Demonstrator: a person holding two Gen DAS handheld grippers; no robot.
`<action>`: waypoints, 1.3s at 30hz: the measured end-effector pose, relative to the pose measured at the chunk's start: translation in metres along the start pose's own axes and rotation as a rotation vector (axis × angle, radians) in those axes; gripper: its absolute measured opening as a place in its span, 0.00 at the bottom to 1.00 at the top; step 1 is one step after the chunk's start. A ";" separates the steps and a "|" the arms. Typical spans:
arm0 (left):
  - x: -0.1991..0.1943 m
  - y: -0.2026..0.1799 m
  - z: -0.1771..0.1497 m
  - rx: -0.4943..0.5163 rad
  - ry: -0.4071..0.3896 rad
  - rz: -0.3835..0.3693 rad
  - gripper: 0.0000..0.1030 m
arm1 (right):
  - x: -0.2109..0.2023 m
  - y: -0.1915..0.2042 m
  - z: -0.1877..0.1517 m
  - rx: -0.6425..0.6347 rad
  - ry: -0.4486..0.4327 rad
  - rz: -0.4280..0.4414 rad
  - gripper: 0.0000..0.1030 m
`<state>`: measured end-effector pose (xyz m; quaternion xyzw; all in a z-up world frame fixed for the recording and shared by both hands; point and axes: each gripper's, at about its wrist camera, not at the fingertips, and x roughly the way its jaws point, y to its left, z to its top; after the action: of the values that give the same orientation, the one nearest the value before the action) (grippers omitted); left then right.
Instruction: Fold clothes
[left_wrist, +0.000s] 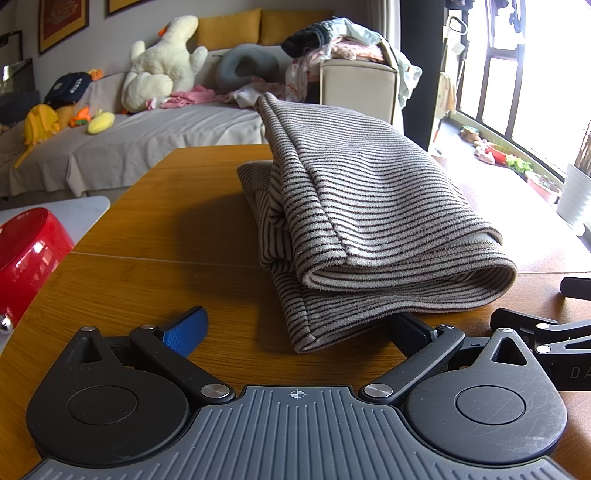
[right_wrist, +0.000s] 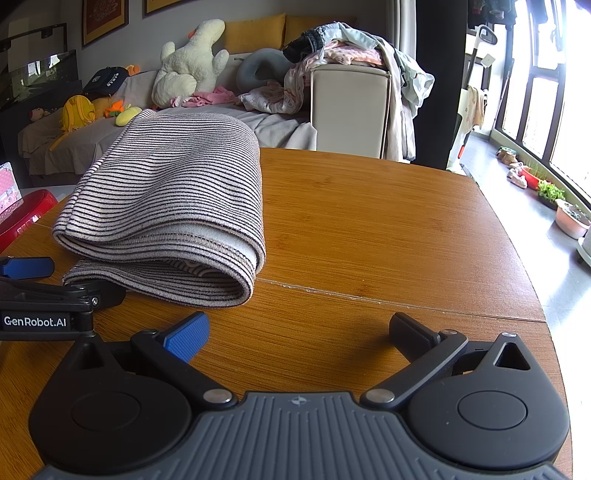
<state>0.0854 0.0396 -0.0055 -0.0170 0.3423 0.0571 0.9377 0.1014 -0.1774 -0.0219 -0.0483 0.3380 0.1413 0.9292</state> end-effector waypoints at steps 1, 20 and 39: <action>0.000 0.000 0.000 0.000 0.000 0.000 1.00 | 0.000 0.000 0.000 0.000 0.000 0.000 1.00; -0.029 0.002 -0.023 -0.004 0.010 0.002 1.00 | -0.027 0.009 -0.019 0.000 0.012 0.002 1.00; -0.109 0.008 -0.097 -0.011 -0.008 0.008 1.00 | -0.106 0.033 -0.085 0.003 -0.002 -0.004 1.00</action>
<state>-0.0603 0.0301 -0.0094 -0.0206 0.3381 0.0629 0.9388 -0.0382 -0.1863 -0.0193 -0.0473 0.3371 0.1388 0.9300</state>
